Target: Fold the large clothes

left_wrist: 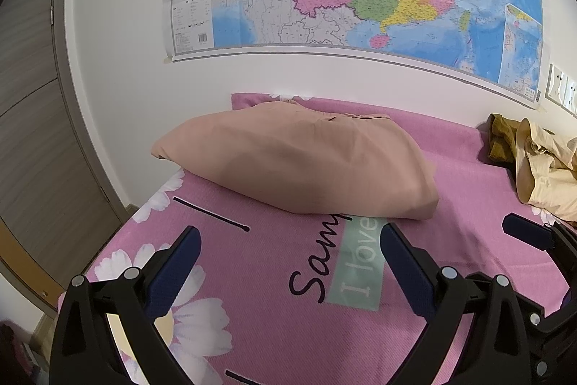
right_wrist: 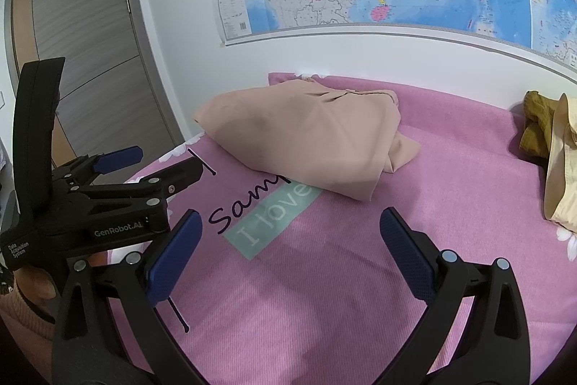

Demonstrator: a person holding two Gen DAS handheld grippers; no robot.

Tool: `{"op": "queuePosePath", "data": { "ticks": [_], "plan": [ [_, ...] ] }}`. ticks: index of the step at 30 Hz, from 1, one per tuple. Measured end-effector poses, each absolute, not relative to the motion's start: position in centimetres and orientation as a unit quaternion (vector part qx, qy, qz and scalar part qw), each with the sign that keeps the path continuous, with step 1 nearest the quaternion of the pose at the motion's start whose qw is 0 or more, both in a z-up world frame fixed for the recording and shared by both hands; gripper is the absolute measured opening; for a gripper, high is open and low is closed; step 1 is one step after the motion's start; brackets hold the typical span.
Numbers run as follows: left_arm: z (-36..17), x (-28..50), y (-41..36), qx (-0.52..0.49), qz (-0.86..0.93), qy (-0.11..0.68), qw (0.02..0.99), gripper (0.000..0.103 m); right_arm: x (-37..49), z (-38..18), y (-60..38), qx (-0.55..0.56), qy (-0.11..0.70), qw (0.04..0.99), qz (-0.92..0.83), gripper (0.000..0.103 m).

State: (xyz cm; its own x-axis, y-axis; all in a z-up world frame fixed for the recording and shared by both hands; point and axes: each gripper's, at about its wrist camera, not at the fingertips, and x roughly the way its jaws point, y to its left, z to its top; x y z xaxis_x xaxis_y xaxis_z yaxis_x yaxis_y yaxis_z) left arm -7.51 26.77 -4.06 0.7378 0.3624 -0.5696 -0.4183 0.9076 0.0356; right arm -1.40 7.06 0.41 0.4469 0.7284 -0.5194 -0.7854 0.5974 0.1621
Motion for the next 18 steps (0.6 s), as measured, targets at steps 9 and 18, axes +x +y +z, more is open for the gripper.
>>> {"op": "queuePosePath", "data": {
  "ticks": [9, 18],
  "plan": [
    [-4.0, -7.7, 26.5, -0.049, 0.210, 0.296, 0.930, 0.096, -1.6, 0.4, 6.9, -0.051, 0.279, 0.849, 0.446, 0.097],
    [-4.1, -7.6, 25.7, -0.052, 0.193, 0.297, 0.934, 0.096, -1.7, 0.7, 5.8, -0.043, 0.280, 0.851, 0.442, 0.097]
  ]
}}
